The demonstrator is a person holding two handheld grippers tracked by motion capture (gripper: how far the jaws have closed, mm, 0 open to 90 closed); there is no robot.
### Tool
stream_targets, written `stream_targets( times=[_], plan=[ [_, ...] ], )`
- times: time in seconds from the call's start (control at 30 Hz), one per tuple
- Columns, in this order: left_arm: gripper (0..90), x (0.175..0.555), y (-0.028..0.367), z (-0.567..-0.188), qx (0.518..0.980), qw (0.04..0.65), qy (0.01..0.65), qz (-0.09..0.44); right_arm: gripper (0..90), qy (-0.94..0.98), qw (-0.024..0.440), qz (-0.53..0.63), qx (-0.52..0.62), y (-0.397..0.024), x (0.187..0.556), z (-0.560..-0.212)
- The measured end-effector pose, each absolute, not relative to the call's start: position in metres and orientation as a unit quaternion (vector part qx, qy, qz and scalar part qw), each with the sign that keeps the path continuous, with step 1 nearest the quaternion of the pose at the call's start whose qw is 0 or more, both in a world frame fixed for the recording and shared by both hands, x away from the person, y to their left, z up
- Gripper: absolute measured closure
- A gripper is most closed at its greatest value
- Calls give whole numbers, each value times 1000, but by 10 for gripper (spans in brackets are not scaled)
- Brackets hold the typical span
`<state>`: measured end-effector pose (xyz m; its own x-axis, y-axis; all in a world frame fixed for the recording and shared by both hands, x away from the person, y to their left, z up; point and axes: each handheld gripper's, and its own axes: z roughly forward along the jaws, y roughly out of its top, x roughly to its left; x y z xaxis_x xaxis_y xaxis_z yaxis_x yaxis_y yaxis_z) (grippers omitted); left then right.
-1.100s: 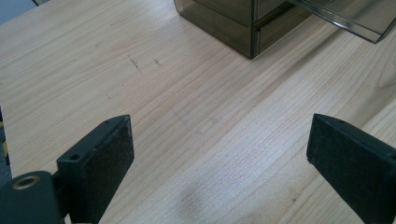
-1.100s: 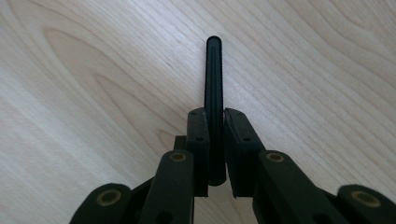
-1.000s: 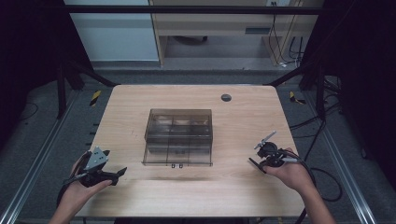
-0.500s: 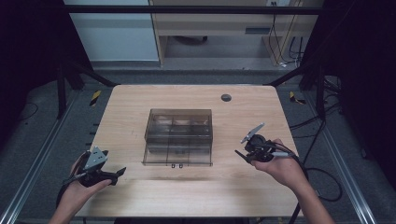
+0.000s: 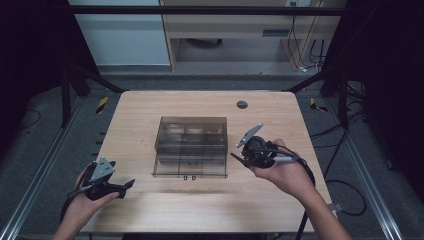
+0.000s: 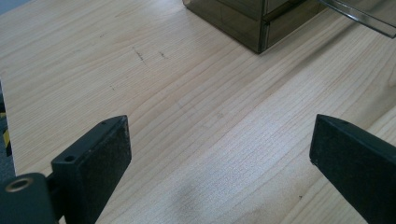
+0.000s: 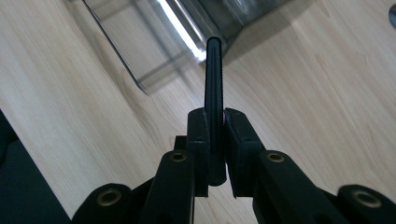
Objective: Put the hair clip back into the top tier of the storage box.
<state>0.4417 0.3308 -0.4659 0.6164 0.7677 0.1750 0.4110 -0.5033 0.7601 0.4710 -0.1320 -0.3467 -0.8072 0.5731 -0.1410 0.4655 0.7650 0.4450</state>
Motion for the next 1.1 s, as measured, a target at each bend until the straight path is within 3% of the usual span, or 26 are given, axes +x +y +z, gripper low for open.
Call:
stream_targets(
  times=[0.37,1.1],
  plan=[
    [54,442,331,-467,829,346,356,255,813,934,138,205,257,-103,470,-329],
    [53,443,331,-468,829,342,359,258,813,933,124,219,256,-70,474,-330]
  ],
)
